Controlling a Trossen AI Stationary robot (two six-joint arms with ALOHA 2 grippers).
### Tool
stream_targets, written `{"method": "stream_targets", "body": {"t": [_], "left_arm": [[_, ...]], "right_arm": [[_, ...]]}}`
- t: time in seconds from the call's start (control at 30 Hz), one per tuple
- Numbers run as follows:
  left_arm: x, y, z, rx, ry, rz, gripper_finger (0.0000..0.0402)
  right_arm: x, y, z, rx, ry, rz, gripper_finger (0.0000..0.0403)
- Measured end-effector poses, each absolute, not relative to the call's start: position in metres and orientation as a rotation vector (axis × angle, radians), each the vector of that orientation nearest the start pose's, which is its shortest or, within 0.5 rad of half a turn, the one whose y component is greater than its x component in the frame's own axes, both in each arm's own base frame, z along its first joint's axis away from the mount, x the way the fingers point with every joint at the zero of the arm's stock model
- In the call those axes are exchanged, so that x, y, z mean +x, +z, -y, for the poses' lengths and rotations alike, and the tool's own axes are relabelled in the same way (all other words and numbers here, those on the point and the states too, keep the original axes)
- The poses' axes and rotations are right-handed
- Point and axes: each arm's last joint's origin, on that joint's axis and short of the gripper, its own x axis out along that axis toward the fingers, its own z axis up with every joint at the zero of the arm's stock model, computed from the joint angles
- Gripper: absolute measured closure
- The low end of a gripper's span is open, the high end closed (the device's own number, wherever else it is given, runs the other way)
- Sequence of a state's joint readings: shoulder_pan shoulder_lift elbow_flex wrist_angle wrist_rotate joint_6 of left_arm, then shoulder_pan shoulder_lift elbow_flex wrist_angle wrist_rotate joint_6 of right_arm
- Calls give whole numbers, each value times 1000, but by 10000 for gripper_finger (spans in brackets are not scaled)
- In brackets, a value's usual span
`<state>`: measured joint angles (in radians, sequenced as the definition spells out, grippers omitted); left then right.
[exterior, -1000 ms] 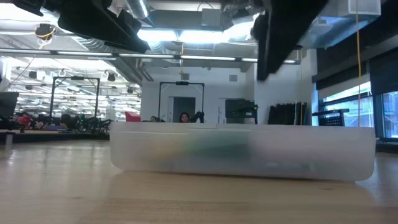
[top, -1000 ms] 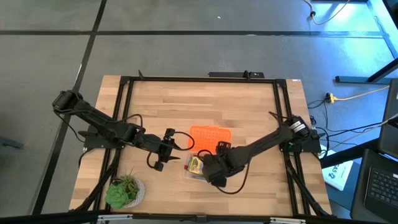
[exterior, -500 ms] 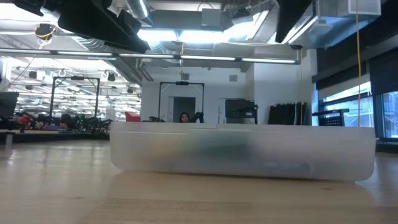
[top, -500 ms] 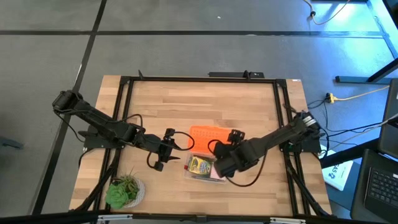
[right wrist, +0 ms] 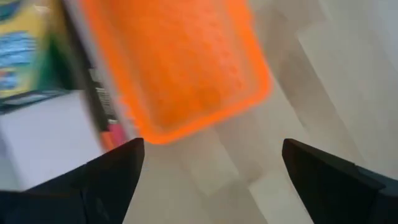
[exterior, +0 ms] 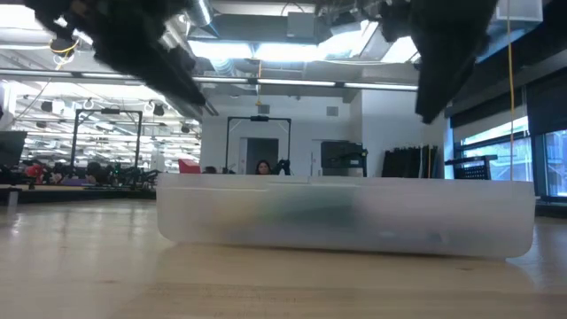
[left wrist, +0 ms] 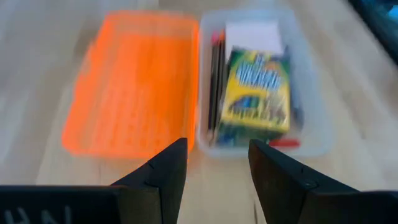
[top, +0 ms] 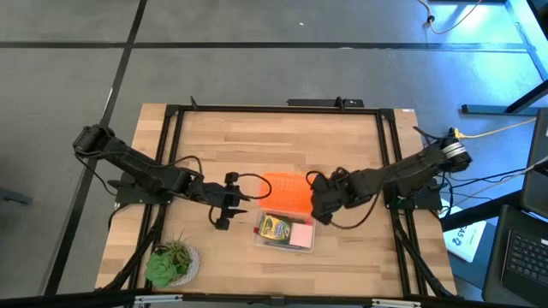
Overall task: Pack school essentials
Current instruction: Close the orange supply box
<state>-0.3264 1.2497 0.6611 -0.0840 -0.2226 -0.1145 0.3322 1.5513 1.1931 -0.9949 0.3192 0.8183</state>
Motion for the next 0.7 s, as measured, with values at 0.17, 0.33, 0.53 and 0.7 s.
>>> {"method": "stream_targets", "body": {"t": [0.17,0.33,0.53,0.7], "left_arm": [[245,188,81,94,-70,-734,237],[249,166,96,170,-46,-778,237],[254,151,112,201,-50,-753,237],[258,144,121,201,-73,-730,237]], "right_arm": [[254,231,-67,334,-560,-1159,21],[248,224,-64,341,-555,-1148,21],[250,224,-65,349,-546,-1131,21],[250,224,-65,350,-545,-1128,21]]}}
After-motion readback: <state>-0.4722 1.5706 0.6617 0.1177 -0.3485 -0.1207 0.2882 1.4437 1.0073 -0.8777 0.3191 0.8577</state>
